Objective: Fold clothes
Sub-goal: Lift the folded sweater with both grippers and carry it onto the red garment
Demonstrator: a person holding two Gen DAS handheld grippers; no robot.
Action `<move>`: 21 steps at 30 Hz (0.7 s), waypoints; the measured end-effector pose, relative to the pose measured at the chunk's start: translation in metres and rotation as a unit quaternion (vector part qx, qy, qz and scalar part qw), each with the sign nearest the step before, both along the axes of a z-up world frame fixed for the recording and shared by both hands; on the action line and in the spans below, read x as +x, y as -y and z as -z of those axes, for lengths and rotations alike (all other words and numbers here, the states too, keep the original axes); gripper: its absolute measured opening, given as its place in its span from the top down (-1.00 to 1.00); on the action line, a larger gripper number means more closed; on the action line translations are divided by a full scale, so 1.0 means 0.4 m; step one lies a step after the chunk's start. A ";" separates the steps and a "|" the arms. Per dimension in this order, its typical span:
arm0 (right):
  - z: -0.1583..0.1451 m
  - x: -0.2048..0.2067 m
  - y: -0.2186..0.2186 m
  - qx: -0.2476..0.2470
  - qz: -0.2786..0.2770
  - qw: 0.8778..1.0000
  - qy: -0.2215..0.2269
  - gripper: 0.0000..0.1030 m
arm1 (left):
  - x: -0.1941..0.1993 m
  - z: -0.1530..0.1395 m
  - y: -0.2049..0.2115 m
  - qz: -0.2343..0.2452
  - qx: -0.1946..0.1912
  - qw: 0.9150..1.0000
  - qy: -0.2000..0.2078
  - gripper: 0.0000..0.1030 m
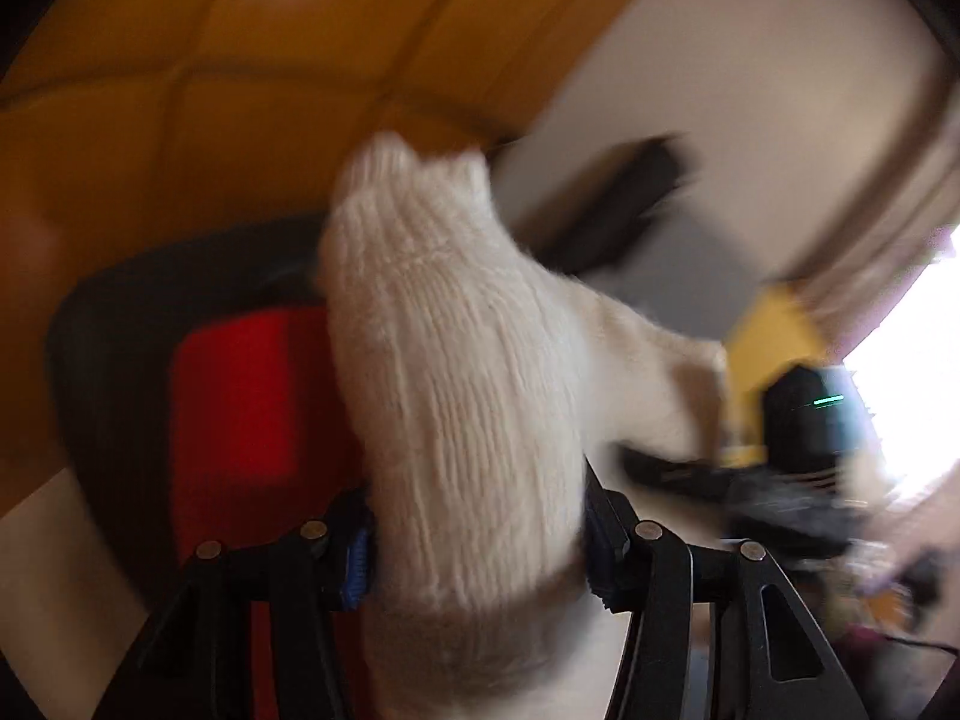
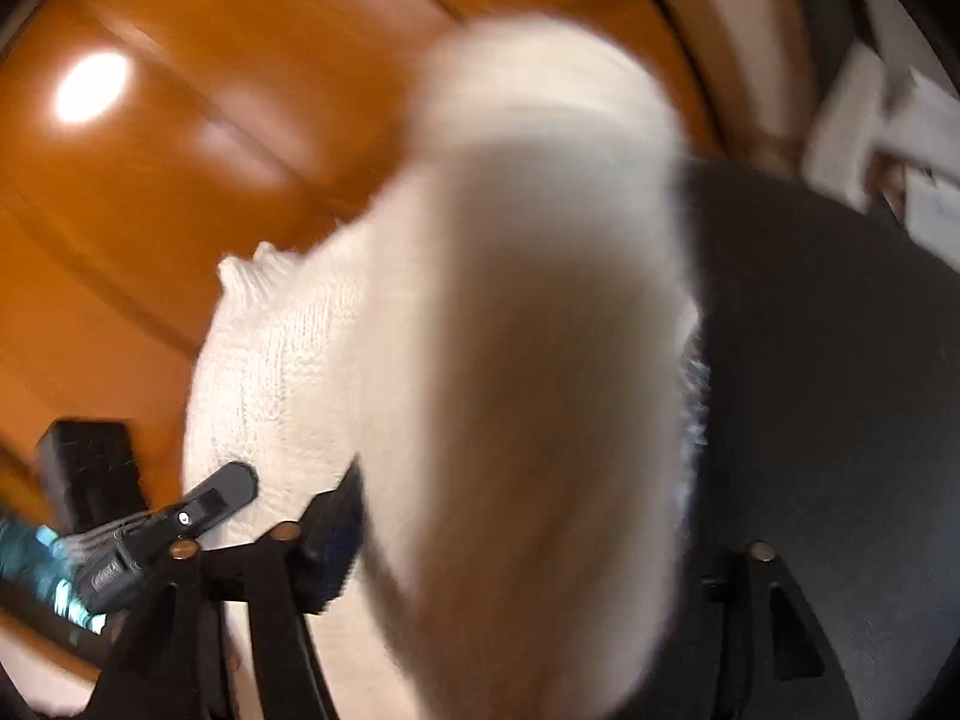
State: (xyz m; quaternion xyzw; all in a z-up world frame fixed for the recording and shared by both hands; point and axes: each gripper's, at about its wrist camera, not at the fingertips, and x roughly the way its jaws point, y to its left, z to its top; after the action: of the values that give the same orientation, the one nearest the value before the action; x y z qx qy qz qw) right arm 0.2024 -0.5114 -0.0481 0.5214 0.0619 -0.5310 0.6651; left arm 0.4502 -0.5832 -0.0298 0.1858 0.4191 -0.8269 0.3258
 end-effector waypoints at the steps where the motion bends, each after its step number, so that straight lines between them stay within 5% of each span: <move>1: 0.027 -0.013 0.009 -0.006 0.011 1.000 0.025 -0.80 | 0.021 0.013 0.011 -0.004 0.011 0.999 -0.030 -0.13; 5: 0.037 -0.037 -0.004 -0.025 0.007 0.998 0.060 -0.86 | 0.055 -0.014 -0.030 0.007 -0.014 0.999 -0.037 -0.17; 8: -0.011 -0.057 -0.036 -0.032 0.011 0.999 0.032 -0.86 | 0.077 -0.043 -0.067 0.011 -0.030 0.999 -0.021 -0.26; 12: -0.126 -0.069 -0.121 -0.069 0.052 0.993 -0.080 -0.86 | 0.123 -0.105 -0.111 -0.021 -0.046 0.999 0.011 -0.30; 15: -0.204 -0.034 -0.197 -0.148 0.052 0.972 -0.176 -0.86 | 0.146 -0.183 -0.168 -0.052 -0.099 0.994 0.017 -0.37; 17: -0.225 0.015 -0.239 -0.182 0.023 0.961 -0.207 -0.86 | 0.134 -0.235 -0.187 -0.038 -0.138 0.990 -0.001 -0.65; 21: -0.190 0.148 -0.241 -0.173 -0.039 0.952 -0.248 -0.80 | 0.018 -0.282 -0.175 0.020 -0.177 0.984 0.011 -0.67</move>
State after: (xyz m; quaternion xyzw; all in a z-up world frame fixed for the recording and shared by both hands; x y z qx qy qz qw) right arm 0.2614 -0.4150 0.0280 0.2476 0.1521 -0.6196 0.7291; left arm 0.4575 -0.5133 0.0831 0.1431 0.2587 -0.8923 0.3413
